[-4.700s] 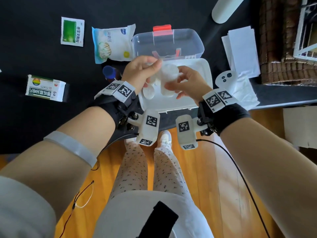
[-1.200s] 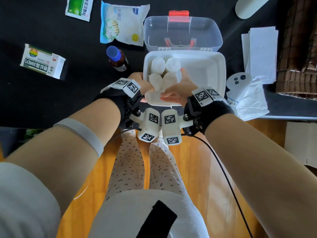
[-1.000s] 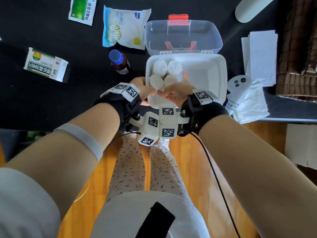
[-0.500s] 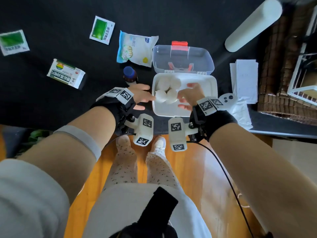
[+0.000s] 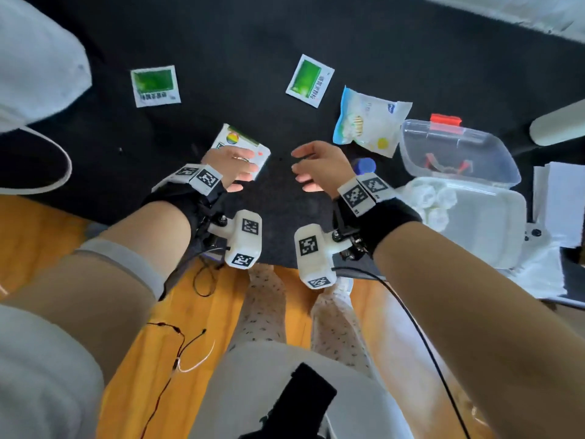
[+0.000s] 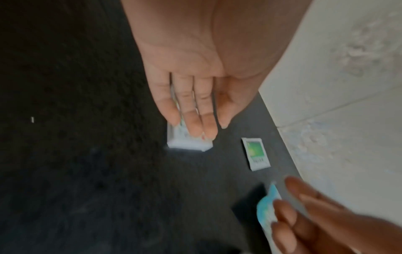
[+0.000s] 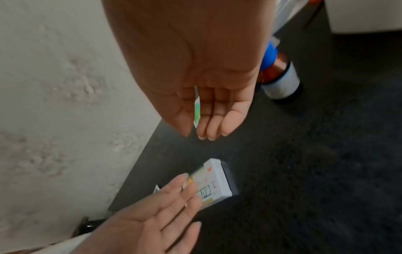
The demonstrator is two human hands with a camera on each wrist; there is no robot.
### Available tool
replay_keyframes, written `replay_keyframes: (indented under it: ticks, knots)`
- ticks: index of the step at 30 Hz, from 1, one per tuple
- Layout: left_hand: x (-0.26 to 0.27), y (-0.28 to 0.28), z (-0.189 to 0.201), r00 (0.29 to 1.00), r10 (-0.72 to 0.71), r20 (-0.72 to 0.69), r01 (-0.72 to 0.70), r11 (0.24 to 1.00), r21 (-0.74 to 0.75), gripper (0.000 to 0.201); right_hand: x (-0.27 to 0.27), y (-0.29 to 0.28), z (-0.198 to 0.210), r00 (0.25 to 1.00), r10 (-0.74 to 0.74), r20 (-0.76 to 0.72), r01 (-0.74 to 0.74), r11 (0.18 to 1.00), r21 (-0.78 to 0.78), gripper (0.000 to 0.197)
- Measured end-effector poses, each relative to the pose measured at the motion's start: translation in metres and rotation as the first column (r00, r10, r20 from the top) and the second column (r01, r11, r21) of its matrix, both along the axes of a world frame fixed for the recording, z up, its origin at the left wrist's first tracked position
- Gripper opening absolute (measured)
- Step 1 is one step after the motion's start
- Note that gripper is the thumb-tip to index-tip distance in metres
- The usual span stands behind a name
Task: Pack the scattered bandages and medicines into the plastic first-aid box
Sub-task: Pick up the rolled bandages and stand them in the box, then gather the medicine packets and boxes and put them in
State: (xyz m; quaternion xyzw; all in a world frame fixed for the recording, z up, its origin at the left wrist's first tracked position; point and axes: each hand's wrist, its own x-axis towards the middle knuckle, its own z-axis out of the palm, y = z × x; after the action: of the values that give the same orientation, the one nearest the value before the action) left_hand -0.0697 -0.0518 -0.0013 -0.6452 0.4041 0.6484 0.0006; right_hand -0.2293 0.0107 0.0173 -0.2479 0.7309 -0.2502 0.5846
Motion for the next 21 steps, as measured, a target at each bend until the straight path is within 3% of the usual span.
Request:
replay_keyframes:
  ticks: [2, 6, 11, 14, 17, 19, 21]
  knots:
    - [0.031, -0.023, -0.01, 0.998, 0.055, 0.004, -0.055, 0.998, 0.028, 0.022, 0.021, -0.016, -0.021, 0.997, 0.003, -0.079, -0.002, 1.0, 0.011, 0.022]
    - [0.07, -0.055, -0.035, 0.989, 0.143, 0.045, -0.138, 0.985, -0.103, 0.023, 0.049, -0.04, -0.054, 0.96, 0.082, -0.267, -0.083, 0.997, 0.009, 0.047]
    - [0.086, -0.1, -0.057, 0.939, -0.065, 0.339, 0.209, 0.889, -0.408, 0.056, 0.068, -0.059, -0.074, 0.862, 0.268, -0.431, -0.265, 0.962, 0.068, 0.076]
    - [0.087, -0.13, -0.061, 0.912, -0.011, 0.41, 0.233, 0.837, -0.495, 0.055, 0.076, -0.064, -0.081, 0.781, 0.402, -0.479, -0.368, 0.915, 0.167, 0.095]
    - [0.088, -0.149, -0.07, 0.846, -0.086, 0.526, 0.347, 0.838, -0.421, 0.056, 0.08, -0.064, -0.09, 0.727, 0.437, -0.53, -0.397, 0.897, 0.194, 0.094]
    - [0.09, -0.151, -0.077, 0.774, -0.221, 0.593, 0.496, 0.793, -0.352, 0.054, 0.075, -0.062, -0.094, 0.759, 0.396, -0.517, -0.374, 0.915, 0.15, 0.088]
    - [0.088, -0.141, -0.079, 0.757, -0.314, 0.574, 0.576, 0.736, -0.357, 0.05, 0.069, -0.06, -0.095, 0.807, 0.325, -0.492, -0.314, 0.943, 0.109, 0.082]
